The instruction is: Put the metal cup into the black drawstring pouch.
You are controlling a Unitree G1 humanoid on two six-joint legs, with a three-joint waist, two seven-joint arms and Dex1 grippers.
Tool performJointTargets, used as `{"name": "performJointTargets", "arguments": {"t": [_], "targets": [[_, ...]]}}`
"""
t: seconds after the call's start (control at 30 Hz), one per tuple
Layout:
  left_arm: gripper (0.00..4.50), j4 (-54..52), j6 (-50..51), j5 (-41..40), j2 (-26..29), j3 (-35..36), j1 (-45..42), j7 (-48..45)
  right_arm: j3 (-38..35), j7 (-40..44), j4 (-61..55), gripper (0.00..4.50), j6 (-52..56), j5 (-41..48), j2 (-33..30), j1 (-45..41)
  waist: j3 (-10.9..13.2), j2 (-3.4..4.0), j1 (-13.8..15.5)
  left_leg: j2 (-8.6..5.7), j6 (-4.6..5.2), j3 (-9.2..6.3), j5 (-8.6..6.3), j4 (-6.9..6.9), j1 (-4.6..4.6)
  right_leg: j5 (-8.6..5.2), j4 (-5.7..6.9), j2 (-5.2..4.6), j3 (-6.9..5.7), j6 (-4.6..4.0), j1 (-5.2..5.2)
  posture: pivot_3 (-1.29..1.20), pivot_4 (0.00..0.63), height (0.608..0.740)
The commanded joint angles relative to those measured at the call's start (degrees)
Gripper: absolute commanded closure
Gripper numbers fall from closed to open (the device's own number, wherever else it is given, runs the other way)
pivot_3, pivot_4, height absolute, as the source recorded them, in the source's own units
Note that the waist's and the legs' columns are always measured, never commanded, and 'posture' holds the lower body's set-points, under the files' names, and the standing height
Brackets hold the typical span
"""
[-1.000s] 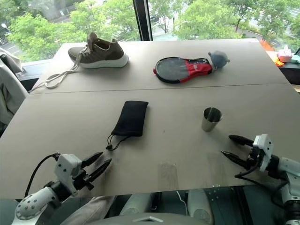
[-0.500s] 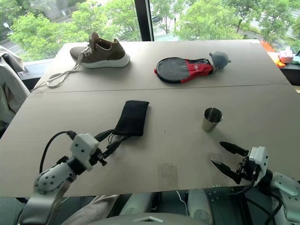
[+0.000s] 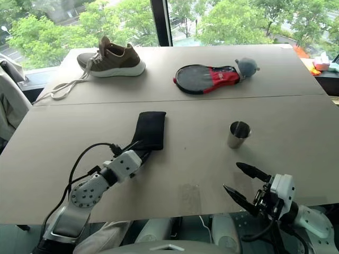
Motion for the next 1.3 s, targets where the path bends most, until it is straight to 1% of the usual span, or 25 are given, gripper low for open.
{"name": "performJointTargets", "arguments": {"t": [0.03, 0.23, 0.43, 0.57, 0.8, 0.87, 0.9, 1.0, 1.1, 1.17, 1.23, 1.3], "targets": [[2.26, 1.0, -3.8, 3.5, 0.9, 0.0, -0.9, 3.2, -0.1, -0.1, -2.1, 0.73, -0.4, 0.8, -0.7, 0.5, 0.0, 0.0, 0.0, 0.0, 0.02, -0.01, 0.01, -0.01, 0.0, 0.0, 0.0, 0.0, -0.02, 0.0, 0.0, 0.0, 0.15, 0.736], [2.26, 2.2, -6.1, 6.3, 0.6, -0.2, -1.9, 5.8, -0.1, 0.3, -1.8, 0.73, -0.1, 1.4, -1.4, 0.8, 0.0, -0.01, 0.0, 0.0, 0.03, -0.02, 0.02, 0.0, -0.01, 0.0, 0.0, 0.0, -0.05, 0.0, 0.0, 0.0, 0.15, 0.736], [2.26, 1.2, -6.9, 5.8, -1.0, 0.6, -2.1, 7.3, 0.2, 0.2, -1.9, 0.73, 0.0, 1.6, -1.7, 1.0, 0.0, -0.01, 0.0, 0.0, 0.04, -0.05, 0.03, 0.01, -0.02, 0.02, 0.0, -0.01, -0.1, 0.02, 0.0, 0.0, 0.15, 0.736], [2.26, 3.5, -6.9, 6.6, -0.3, 0.5, -2.4, 7.3, 0.1, 0.3, -1.5, 0.73, 0.2, 1.7, -2.0, 0.4, 0.0, 0.0, 0.0, 0.0, 0.07, -0.04, 0.04, 0.0, -0.02, 0.03, 0.0, -0.01, -0.1, 0.04, 0.0, 0.0, 0.15, 0.736], [2.26, 10.9, -6.9, 7.5, -0.6, -0.2, -8.5, 8.5, 0.7, -0.3, -1.2, 0.73, 0.0, 1.1, -1.6, -0.6, 0.0, -0.01, 0.1, -0.01, 0.2, -0.11, 0.12, 0.04, -0.01, 0.1, 0.02, 0.02, -0.2, 0.17, 0.02, 0.0, 0.15, 0.736], [2.78, 11.8, -7.0, 6.8, -1.1, -0.5, -10.3, 8.3, 0.9, -0.4, -1.2, 0.67, 0.0, 1.1, -1.5, -0.7, 0.0, -0.01, 0.0, -0.02, 0.2, -0.1, 0.12, 0.04, -0.01, 0.14, 0.02, 0.02, -0.2, 0.23, 0.02, 0.0, 0.15, 0.736], [3.12, 11.7, -7.1, 6.5, -1.2, -0.7, -11.0, 8.0, 0.8, -0.4, -1.1, 0.67, -0.2, 1.1, -1.5, -0.7, 0.0, -0.01, 0.0, -0.03, 0.2, -0.1, 0.12, 0.04, -0.02, 0.14, 0.02, 0.02, -0.2, 0.23, 0.02, 0.0, 0.15, 0.736], [4.45, 10.5, -6.9, 5.8, -1.3, -0.9, -11.9, 7.2, 0.6, -0.5, -1.1, 0.67, -0.3, 1.2, -1.7, -0.9, 0.0, -0.01, 0.0, -0.03, 0.2, -0.1, 0.12, 0.04, -0.02, 0.15, 0.02, 0.0, -0.19, 0.22, 0.02, 0.0, 0.15, 0.736], [4.45, 7.9, -3.7, 2.8, -1.9, -0.4, -12.2, 4.5, 0.0, -1.6, -1.5, 0.67, -0.5, 0.9, -1.8, -2.8, 0.0, -0.01, 0.0, -0.03, 0.2, -0.09, 0.12, 0.04, -0.02, 0.15, 0.03, -0.01, -0.18, 0.22, 0.02, 0.0, 0.15, 0.736], [4.45, 5.9, 0.0, -0.4, -2.9, 0.2, -12.9, 2.3, -0.5, -3.2, -1.8, 0.67, -0.6, -0.2, -2.1, -5.8, 0.0, -0.01, 0.0, -0.03, 0.2, -0.09, 0.12, 0.04, -0.02, 0.15, 0.03, 0.0, -0.18, 0.22, 0.02, 0.0, 0.15, 0.736], [4.45, 3.5, 7.0, -5.7, -5.7, 1.5, -14.2, 1.0, -1.3, -7.2, -1.5, 0.67, 0.8, -3.3, -3.2, -10.3, 0.0, -0.01, -0.1, -0.03, 0.2, -0.07, 0.12, 0.07, -0.01, 0.15, 0.04, 0.0, -0.18, 0.24, 0.02, 0.0, 0.15, 0.736], [4.45, 0.7, 16.0, -11.6, -9.4, 3.4, -16.4, 0.4, -1.4, -11.8, -1.5, 0.67, 4.8, -7.6, -5.7, -15.8, 0.0, -0.02, -0.1, -0.03, 0.21, 0.0, 0.13, 0.17, 0.01, 0.16, 0.13, 0.02, -0.32, 0.26, 0.02, 0.0, 0.15, 0.736]]}}
